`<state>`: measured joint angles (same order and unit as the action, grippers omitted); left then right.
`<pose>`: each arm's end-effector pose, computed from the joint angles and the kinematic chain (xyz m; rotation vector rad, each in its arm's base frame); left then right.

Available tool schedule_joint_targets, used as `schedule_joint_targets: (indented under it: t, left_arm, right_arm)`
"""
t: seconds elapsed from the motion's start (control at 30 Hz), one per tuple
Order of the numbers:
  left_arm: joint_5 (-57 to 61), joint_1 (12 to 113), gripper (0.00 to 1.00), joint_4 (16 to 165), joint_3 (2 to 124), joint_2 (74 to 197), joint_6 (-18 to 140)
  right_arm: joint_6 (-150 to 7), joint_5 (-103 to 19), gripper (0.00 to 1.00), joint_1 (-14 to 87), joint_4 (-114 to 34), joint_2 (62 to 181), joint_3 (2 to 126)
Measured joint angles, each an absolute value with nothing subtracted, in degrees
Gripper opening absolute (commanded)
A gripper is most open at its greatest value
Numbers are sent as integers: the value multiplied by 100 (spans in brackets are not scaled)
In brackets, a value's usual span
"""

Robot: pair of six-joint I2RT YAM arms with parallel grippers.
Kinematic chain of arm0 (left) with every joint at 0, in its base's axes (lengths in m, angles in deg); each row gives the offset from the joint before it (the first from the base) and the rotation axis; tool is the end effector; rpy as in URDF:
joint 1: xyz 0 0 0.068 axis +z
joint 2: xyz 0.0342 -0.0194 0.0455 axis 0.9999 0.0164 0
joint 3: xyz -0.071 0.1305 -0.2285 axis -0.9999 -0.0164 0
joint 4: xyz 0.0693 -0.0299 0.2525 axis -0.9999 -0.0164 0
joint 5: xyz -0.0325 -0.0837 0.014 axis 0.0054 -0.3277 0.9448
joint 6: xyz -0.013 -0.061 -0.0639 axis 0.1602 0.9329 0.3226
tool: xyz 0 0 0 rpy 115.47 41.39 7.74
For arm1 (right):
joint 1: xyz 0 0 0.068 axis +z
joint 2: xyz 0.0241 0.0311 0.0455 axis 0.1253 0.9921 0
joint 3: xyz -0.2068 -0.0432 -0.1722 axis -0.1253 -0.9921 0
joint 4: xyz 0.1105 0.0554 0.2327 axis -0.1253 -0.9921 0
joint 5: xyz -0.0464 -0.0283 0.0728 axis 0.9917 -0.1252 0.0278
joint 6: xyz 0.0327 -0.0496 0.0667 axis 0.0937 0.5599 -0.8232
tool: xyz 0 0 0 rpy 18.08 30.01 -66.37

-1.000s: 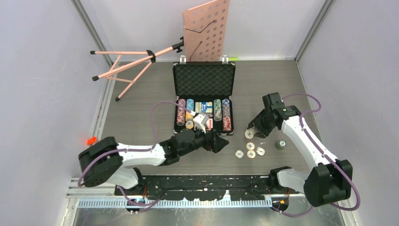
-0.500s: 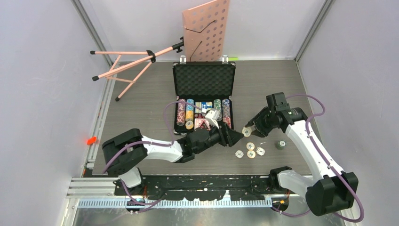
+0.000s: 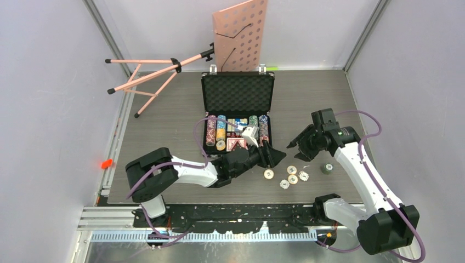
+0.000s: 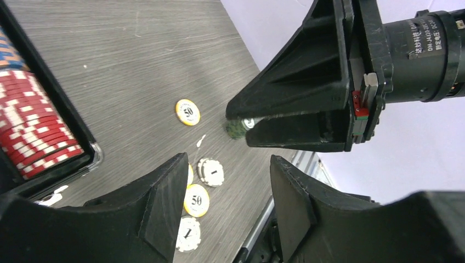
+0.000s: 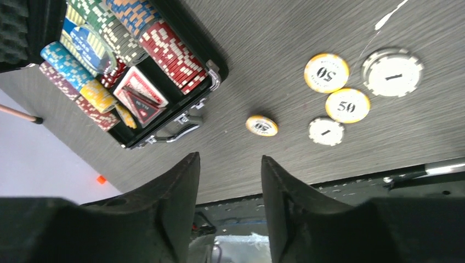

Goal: Pack up texas hold em set

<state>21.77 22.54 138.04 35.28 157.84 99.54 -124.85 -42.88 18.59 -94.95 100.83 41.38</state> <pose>0.1754 -0.3637 0.2031 0.0830 1.8254 -1.3571 0.2043 0.0530 0.2360 1.1091 2.5575 0.5590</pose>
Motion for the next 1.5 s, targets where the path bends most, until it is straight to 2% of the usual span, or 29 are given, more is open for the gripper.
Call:
schedule_joint_targets:
  t: [0.13,0.23,0.3,0.53,0.77,1.0,1.13,1.4,1.5]
  left_arm:
    - [2275,2254,62,13407,3424,15510,9797]
    - [2304,2254,68,12834,3375,15137,9563]
    - [2304,2254,72,12386,3373,14881,9379]
    - [2319,2254,83,11039,3008,13985,8728]
    - [2538,2254,87,9855,2602,12925,7937]
    - [2750,2328,88,9168,2368,12092,7023]
    - [2918,2435,85,8976,2339,11803,6522]
    - [3342,2468,82,9164,1854,11681,5583]
    - [3373,2470,82,9267,1629,11637,5441]
  right_arm:
    - [-12345,-3923,69,1859,-9524,10120,4138]
    - [-12168,-3411,77,1859,-9532,10284,4138]
    - [-12026,-3057,80,1842,-9526,10461,4138]
    - [-11672,-2369,78,1558,-9148,11294,3966]
    - [-11488,-2058,74,1407,-8632,12177,3920]
    - [-11245,-2251,72,1114,-8020,12837,3808]
    - [-11195,-2303,67,1055,-7788,12894,3664]
    - [-11105,-2428,40,1033,-7607,12942,3671]
    - [-11112,-2478,38,1033,-7598,12922,3660]
